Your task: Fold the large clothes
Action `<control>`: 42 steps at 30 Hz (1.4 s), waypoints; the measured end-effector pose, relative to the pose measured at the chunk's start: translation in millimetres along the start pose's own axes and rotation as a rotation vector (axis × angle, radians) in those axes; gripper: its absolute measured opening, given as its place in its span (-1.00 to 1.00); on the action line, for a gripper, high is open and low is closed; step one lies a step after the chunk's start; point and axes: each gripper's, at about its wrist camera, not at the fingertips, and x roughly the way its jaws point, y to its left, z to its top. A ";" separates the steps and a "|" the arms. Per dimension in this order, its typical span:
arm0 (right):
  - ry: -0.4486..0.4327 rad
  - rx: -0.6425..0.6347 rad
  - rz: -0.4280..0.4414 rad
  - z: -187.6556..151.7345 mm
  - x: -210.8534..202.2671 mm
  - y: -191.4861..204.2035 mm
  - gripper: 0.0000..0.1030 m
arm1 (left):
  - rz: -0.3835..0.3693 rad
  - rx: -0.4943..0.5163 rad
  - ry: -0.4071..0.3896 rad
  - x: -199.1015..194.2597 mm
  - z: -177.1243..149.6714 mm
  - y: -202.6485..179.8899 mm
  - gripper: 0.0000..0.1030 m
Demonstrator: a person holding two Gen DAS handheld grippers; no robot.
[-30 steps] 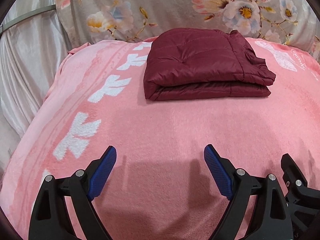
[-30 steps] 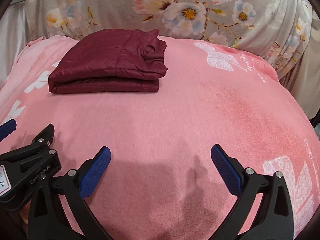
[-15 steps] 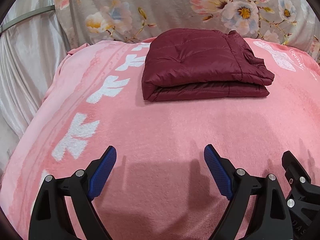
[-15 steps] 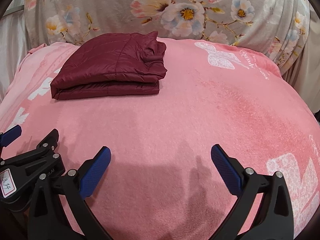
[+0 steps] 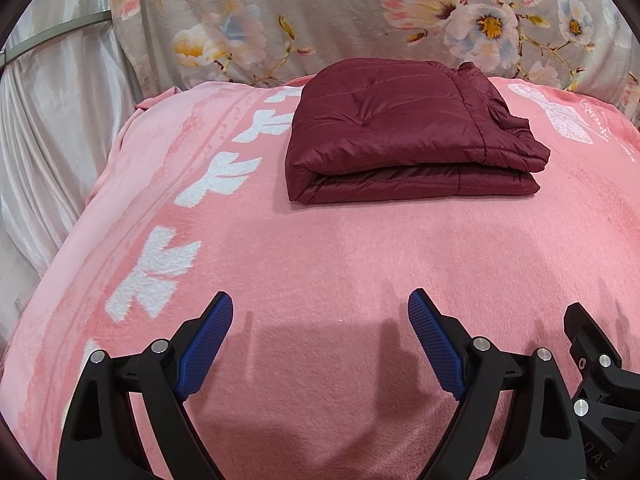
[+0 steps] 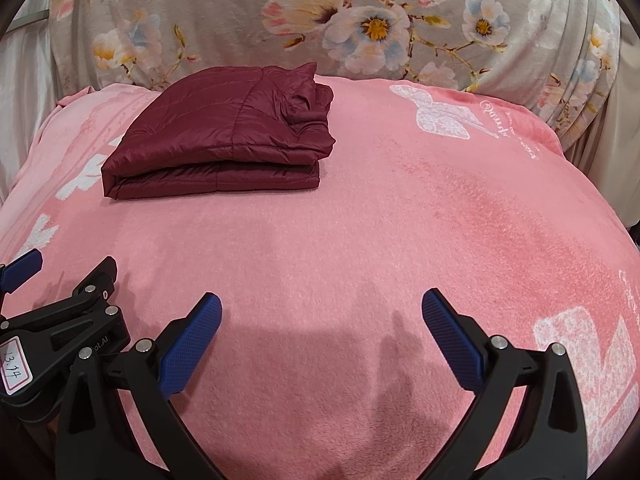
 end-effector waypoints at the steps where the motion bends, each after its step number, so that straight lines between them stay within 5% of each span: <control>1: 0.000 0.000 0.000 0.0 0.0 0.1 0.90 | 0.000 0.000 0.000 0.0 0.0 0.3 0.69; 42: -0.002 -0.011 -0.011 1.8 -1.2 2.2 0.90 | 0.013 -0.008 -0.010 -4.6 1.9 -2.2 0.64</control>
